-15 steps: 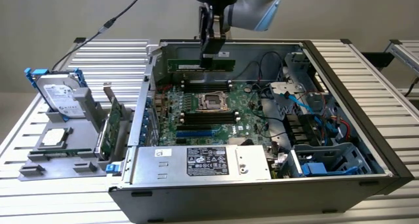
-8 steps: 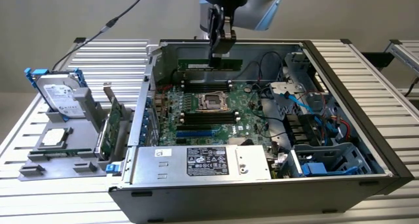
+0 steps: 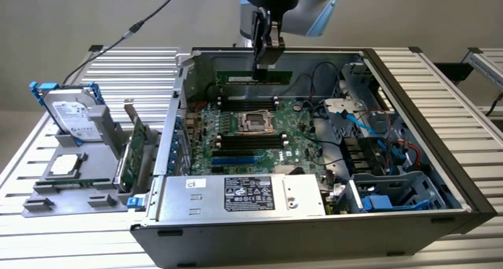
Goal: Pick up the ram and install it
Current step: 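Pick up the ram and move it above insertion slot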
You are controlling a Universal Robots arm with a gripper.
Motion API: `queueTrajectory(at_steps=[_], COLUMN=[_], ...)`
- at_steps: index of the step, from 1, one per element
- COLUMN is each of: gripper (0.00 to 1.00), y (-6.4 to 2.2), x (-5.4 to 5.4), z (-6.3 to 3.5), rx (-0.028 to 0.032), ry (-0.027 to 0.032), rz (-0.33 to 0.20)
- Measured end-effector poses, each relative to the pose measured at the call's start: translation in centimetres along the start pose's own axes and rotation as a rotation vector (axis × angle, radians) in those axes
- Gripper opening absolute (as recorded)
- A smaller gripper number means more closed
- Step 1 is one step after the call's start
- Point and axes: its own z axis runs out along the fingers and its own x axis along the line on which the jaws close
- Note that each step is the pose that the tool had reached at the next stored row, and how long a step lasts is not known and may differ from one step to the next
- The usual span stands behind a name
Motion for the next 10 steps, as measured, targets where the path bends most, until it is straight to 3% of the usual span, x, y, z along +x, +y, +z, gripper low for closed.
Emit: queueTrajectory(at_steps=[10], gripper=[0.14], y=[-0.19], x=[-0.38], z=[0.46], rx=[0.0040], ry=[-0.0124], rz=[0.017])
